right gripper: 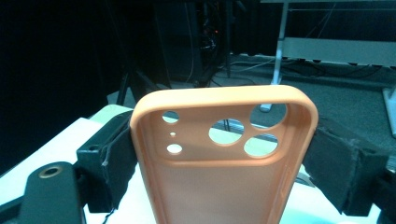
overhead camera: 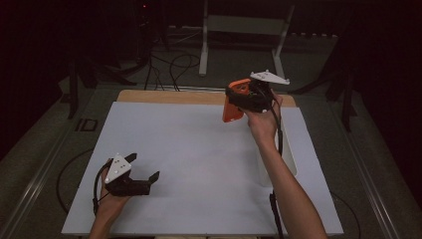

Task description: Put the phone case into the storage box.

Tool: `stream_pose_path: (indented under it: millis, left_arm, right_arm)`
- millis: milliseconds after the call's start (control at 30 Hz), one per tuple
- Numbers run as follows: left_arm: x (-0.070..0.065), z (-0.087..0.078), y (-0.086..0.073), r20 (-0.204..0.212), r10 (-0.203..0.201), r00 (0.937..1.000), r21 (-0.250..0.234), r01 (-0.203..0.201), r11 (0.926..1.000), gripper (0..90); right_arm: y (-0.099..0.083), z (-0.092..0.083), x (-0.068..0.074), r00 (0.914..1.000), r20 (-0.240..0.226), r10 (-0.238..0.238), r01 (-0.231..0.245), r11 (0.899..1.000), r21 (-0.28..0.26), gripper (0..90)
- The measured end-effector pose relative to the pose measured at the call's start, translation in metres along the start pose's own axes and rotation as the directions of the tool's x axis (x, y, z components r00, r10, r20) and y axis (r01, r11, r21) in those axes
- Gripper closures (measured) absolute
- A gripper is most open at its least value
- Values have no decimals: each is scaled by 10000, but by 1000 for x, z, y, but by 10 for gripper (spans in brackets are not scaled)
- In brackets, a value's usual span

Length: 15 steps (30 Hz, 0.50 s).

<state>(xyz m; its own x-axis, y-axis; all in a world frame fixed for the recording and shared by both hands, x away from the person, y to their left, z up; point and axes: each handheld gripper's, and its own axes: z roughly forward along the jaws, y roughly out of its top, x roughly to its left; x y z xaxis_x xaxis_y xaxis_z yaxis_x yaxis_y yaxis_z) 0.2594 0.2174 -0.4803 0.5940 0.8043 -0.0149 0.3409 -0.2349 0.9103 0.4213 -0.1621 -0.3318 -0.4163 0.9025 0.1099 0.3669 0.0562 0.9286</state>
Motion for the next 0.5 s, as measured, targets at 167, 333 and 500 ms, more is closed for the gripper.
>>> stream_pose_path:
  millis: [167, 333, 500]
  left_arm:
    - [0, 0, 0, 1, 0, 10000, 3, 0, 10000, 4]
    - [0, 0, 0, 0, 15, 10000, 9, -15, 10000, 3]
    - [-1, 0, 0, 0, 14, 10000, -1, -14, 10000, 4]
  right_arm:
    - [2, 0, -4, 9999, 98, 31, -31, 10000, -31, 163]
    - [4, 0, -9, 9996, 278, 52, -51, 10000, -36, 163]
    - [5, 0, -13, 9991, 411, 82, -79, 9999, -79, 163]
